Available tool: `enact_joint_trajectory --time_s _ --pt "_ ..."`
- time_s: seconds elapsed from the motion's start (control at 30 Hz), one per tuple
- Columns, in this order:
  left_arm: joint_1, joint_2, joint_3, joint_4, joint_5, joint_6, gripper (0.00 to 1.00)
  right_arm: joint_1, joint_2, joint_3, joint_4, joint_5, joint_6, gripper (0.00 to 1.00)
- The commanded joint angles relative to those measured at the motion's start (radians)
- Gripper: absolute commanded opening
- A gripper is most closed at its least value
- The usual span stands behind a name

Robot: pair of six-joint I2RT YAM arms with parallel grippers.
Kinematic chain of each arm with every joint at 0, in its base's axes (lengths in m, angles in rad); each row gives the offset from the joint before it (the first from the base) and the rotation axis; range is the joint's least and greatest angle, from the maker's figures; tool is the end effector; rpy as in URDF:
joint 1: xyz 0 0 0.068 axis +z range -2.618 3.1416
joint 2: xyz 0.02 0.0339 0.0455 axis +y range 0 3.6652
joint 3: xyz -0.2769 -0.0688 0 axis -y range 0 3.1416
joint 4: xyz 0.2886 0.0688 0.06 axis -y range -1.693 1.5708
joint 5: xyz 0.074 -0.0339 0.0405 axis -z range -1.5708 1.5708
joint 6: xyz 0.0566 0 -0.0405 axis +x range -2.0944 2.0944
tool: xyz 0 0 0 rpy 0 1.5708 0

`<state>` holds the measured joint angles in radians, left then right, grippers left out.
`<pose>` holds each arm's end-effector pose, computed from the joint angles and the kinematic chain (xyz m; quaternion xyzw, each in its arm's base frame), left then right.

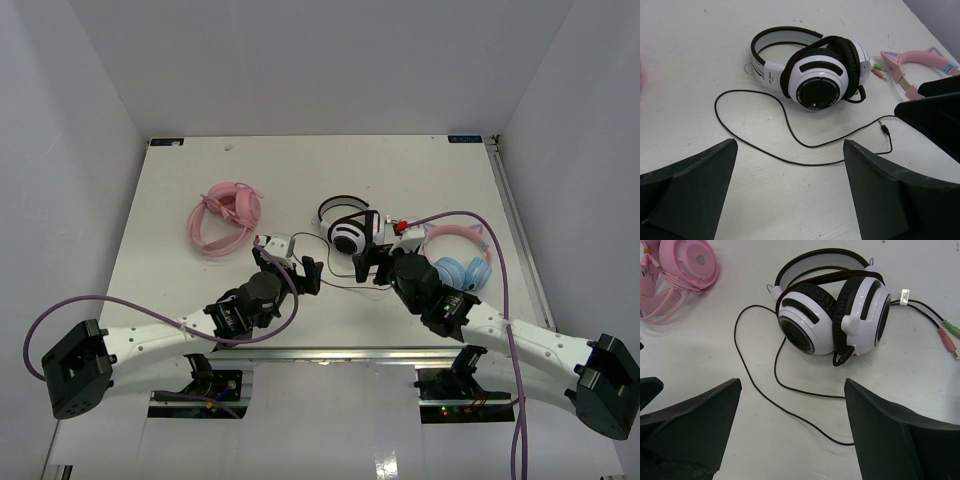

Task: Wrap the headphones

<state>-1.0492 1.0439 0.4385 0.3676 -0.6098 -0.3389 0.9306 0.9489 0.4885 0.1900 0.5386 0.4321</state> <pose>0.1622 -0.2173 0.2096 0.0867 0.7675 -0.1959 0.6042 0.1798 0.1928 0.2313 -0.0332 0.7833 0.2030 0.5866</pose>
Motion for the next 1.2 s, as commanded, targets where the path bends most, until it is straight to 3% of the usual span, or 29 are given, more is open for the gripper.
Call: enact_joint_trajectory --time_s 0.0,0.13,0.33,0.43,0.67,0.93,1.17 --pt "-0.002 -0.008 0.033 0.015 0.010 -0.001 0.98 0.000 -0.022 0.030 0.023 0.045 0.011 0.90" --pt "-0.002 -0.001 0.029 0.022 0.013 -0.002 0.98 -0.001 -0.041 0.045 0.014 0.096 -0.009 0.90" --pt "-0.002 0.030 0.039 0.018 -0.020 0.006 0.98 -0.018 -0.044 0.198 -0.184 0.218 -0.120 0.91" --pt "-0.002 0.036 0.038 0.020 -0.030 0.012 0.98 -0.127 -0.050 0.288 -0.337 0.236 -0.112 0.92" --pt "-0.002 0.035 0.046 0.010 -0.033 0.012 0.98 -0.607 -0.116 0.241 -0.426 -0.089 -0.070 0.93" --pt "-0.002 -0.002 0.036 0.010 -0.012 0.003 0.98 -0.783 -0.075 0.147 -0.432 -0.282 -0.115 0.93" --pt "-0.002 -0.009 0.029 0.015 -0.016 0.006 0.98 -0.809 0.022 0.137 -0.417 -0.228 -0.097 0.92"
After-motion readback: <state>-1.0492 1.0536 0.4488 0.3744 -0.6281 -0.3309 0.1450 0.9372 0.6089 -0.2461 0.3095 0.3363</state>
